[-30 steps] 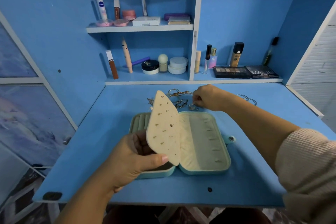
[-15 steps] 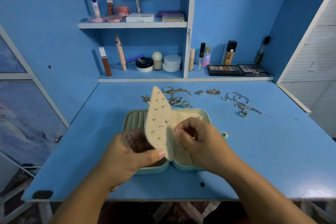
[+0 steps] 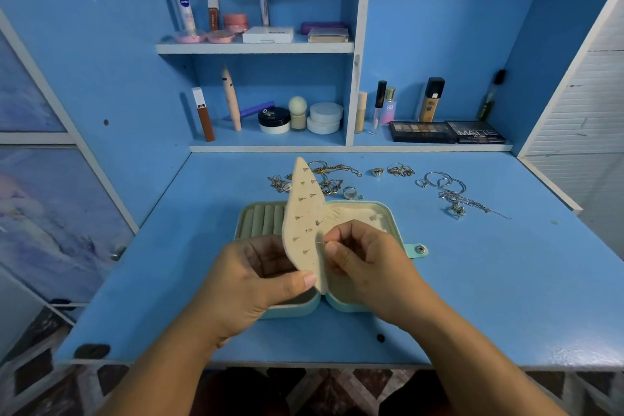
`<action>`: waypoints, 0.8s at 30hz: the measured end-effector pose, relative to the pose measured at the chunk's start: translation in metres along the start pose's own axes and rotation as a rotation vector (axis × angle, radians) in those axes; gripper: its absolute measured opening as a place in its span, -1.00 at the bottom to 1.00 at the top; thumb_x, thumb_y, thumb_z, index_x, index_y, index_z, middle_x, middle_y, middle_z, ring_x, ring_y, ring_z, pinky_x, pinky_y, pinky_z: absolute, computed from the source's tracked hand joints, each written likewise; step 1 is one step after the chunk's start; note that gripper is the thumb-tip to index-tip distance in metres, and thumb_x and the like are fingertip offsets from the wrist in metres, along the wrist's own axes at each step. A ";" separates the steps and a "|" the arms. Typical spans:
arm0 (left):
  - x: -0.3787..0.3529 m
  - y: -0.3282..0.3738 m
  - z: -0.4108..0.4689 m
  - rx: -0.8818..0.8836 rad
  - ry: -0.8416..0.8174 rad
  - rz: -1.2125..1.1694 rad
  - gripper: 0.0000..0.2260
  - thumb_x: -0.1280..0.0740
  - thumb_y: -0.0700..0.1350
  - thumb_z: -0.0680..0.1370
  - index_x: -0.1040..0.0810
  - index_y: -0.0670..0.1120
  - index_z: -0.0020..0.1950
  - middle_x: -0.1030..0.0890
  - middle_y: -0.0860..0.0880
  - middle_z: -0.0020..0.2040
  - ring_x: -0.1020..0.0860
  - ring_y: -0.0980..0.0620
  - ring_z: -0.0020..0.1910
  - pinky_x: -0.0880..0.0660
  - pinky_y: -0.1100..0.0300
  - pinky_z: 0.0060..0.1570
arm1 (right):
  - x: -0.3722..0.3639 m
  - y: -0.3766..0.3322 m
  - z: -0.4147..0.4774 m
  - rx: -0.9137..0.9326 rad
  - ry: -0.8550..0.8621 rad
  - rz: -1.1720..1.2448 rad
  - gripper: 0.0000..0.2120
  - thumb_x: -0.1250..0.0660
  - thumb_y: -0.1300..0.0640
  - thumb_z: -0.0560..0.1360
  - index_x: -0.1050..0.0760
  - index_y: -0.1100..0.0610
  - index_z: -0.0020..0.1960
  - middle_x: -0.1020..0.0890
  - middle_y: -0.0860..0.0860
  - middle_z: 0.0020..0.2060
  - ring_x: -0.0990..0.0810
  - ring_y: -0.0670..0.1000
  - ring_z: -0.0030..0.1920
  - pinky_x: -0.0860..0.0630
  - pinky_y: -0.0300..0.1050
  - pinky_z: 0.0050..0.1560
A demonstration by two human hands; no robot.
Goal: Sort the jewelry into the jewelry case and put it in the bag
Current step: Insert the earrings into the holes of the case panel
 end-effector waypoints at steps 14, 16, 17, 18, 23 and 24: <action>0.002 -0.002 0.002 0.001 -0.010 0.014 -0.58 -0.52 -0.30 0.21 -0.60 -0.34 0.04 -0.69 -0.25 -0.07 -0.69 -0.10 -0.12 -0.60 0.19 -0.19 | -0.002 -0.001 0.001 -0.011 -0.036 -0.016 -0.88 -0.26 0.11 0.57 -0.51 -0.01 -0.12 -0.57 -0.10 -0.30 -0.50 -0.12 -0.24 -0.54 -0.03 -0.03; 0.001 -0.003 0.002 -0.005 -0.008 0.019 -0.60 -0.49 -0.31 0.23 -0.60 -0.34 0.04 -0.69 -0.25 -0.08 -0.69 -0.10 -0.12 -0.60 0.19 -0.19 | -0.003 -0.002 0.001 -0.022 -0.054 -0.030 -0.88 -0.24 0.11 0.59 -0.50 0.00 -0.11 -0.57 -0.10 -0.29 -0.50 -0.13 -0.24 -0.54 -0.02 -0.02; 0.001 -0.003 0.002 -0.007 -0.008 0.023 -0.61 -0.48 -0.32 0.23 -0.60 -0.34 0.04 -0.70 -0.25 -0.08 -0.69 -0.10 -0.12 -0.61 0.19 -0.19 | -0.003 -0.003 0.001 -0.025 -0.063 -0.040 -0.88 -0.22 0.11 0.59 -0.49 0.00 -0.10 -0.57 -0.10 -0.29 -0.49 -0.13 -0.24 -0.54 -0.02 -0.02; 0.001 -0.003 0.002 -0.008 -0.009 0.025 -0.61 -0.48 -0.32 0.24 -0.60 -0.34 0.05 -0.70 -0.25 -0.07 -0.69 -0.10 -0.11 -0.61 0.19 -0.19 | -0.003 -0.003 0.002 -0.024 -0.069 -0.055 -0.87 -0.21 0.11 0.60 -0.48 0.00 -0.10 -0.56 -0.11 -0.29 -0.48 -0.13 -0.25 -0.54 -0.02 -0.02; 0.002 -0.003 0.002 -0.020 -0.005 0.038 -0.53 -0.57 -0.21 0.17 -0.62 -0.30 0.03 -0.70 -0.23 -0.07 -0.69 -0.09 -0.10 -0.60 0.19 -0.17 | -0.001 -0.010 0.002 0.002 -0.077 -0.175 -0.85 -0.20 0.11 0.60 -0.44 -0.04 -0.13 -0.56 -0.13 -0.27 -0.47 -0.17 -0.26 -0.47 -0.20 -0.15; 0.002 -0.003 0.002 -0.021 -0.003 0.034 -0.56 -0.56 -0.22 0.17 -0.62 -0.29 0.02 -0.70 -0.22 -0.08 -0.69 -0.08 -0.11 -0.60 0.20 -0.17 | 0.000 -0.012 0.003 0.017 -0.074 -0.211 -0.85 -0.20 0.11 0.59 -0.44 -0.05 -0.13 -0.55 -0.14 -0.27 -0.46 -0.21 -0.27 -0.42 -0.27 -0.18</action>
Point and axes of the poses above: each hand's wrist, its own z-axis towards the middle knuckle, its own x-axis out of the back of the hand, y = z × x, the point moved 4 cm from there along z, towards the middle knuckle
